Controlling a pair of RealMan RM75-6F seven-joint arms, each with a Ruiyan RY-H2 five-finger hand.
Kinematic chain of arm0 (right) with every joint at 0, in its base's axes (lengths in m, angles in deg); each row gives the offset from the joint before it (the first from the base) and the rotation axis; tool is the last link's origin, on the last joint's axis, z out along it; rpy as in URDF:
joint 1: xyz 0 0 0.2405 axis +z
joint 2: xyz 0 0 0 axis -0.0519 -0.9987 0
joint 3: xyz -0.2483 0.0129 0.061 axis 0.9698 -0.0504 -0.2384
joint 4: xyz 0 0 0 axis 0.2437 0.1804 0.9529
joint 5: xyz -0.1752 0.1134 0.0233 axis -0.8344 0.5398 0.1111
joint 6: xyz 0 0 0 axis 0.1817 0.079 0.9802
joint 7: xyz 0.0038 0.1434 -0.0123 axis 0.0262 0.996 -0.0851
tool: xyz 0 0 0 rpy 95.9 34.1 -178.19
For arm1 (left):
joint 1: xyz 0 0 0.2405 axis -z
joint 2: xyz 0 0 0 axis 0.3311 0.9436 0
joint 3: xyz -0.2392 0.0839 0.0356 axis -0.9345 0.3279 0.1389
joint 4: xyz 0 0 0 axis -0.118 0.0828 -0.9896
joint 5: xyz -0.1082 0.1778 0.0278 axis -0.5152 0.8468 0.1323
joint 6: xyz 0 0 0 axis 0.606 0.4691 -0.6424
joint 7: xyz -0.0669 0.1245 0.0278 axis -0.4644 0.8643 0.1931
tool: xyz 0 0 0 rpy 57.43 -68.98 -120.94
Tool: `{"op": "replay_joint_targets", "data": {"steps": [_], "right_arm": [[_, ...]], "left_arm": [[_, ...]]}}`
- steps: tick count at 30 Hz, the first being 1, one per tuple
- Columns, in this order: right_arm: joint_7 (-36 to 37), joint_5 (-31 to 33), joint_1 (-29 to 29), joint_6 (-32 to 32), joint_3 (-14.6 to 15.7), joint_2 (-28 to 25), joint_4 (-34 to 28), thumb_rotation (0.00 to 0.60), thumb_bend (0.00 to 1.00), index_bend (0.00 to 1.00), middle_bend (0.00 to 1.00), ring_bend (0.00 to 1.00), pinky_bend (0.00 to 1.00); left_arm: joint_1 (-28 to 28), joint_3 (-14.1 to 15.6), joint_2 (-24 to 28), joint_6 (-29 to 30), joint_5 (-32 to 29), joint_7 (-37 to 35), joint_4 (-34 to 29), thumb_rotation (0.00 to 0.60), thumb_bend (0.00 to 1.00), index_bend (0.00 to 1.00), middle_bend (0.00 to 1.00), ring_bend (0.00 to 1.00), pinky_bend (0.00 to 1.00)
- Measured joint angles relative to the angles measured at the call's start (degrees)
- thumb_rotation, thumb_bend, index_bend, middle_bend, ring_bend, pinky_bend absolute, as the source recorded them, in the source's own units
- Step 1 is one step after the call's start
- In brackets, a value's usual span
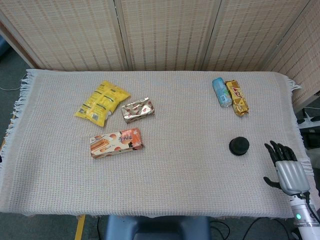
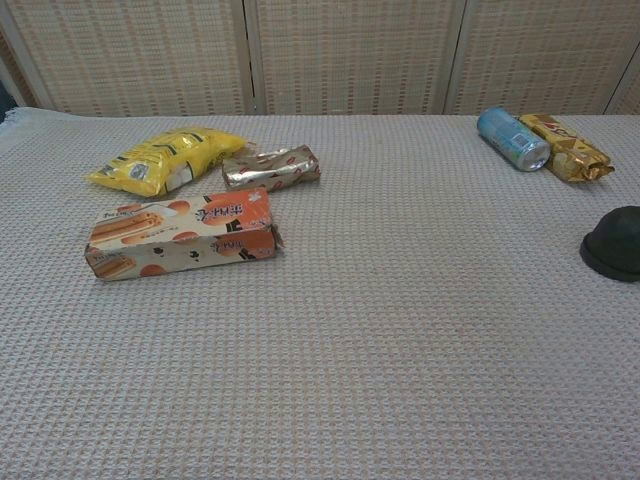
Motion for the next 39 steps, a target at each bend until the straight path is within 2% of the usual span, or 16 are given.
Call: {"op": "replay_joint_targets", "data": {"steps": [14, 18, 21, 26, 32, 39], "right_arm": [[0.2, 0.1, 0.2, 0.1, -0.5, 0.1, 0.3, 0.6, 0.1, 0.0, 0.0, 0.0, 0.08], [0.5, -0.3, 0.7, 0.2, -1.0, 0.7, 2.1, 0.6, 0.1, 0.02, 0.0, 0.0, 0.11], [2.6, -0.3, 1.3, -0.3, -1.5, 1.2, 2.9, 0.6, 0.1, 0.04, 0.0, 0.0, 0.16], [6.5, 1.3, 3.3, -3.5, -3.1, 0.8, 2.8, 0.6, 0.1, 0.03, 0.0, 0.0, 0.16], [4.7, 9.3, 7.3, -11.7, -5.3, -0.5, 1.4, 0.6, 0.1, 0.0, 0.0, 0.0, 0.13], [0.9, 24.3, 14.2, -24.9, -7.6, -0.9, 2.5, 0.6, 0.1, 0.0, 0.0, 0.0, 0.08]], "left_arm": [[0.0, 0.0, -0.1, 0.1, -0.1, 0.0, 0.0, 0.6, 0.53, 0.52, 0.16, 0.2, 0.53], [0.5, -0.1, -0.2, -1.4, -0.7, 0.2, 0.2, 0.6, 0.53, 0.52, 0.16, 0.2, 0.53], [0.5, -0.1, -0.2, -1.6, -0.8, 0.5, 0.0, 0.6, 0.53, 0.53, 0.17, 0.2, 0.53], [-0.3, -0.1, -0.2, 1.4, 0.4, -0.2, 0.2, 0.6, 0.53, 0.53, 0.17, 0.2, 0.53], [-0.6, -0.2, -0.9, 2.5, 1.2, -1.1, 1.5, 0.6, 0.53, 0.53, 0.17, 0.2, 0.53], [-0.6, -0.3, -0.9, 2.6, 1.1, -1.4, 1.5, 0.6, 0.53, 0.53, 0.17, 0.2, 0.53]]}}
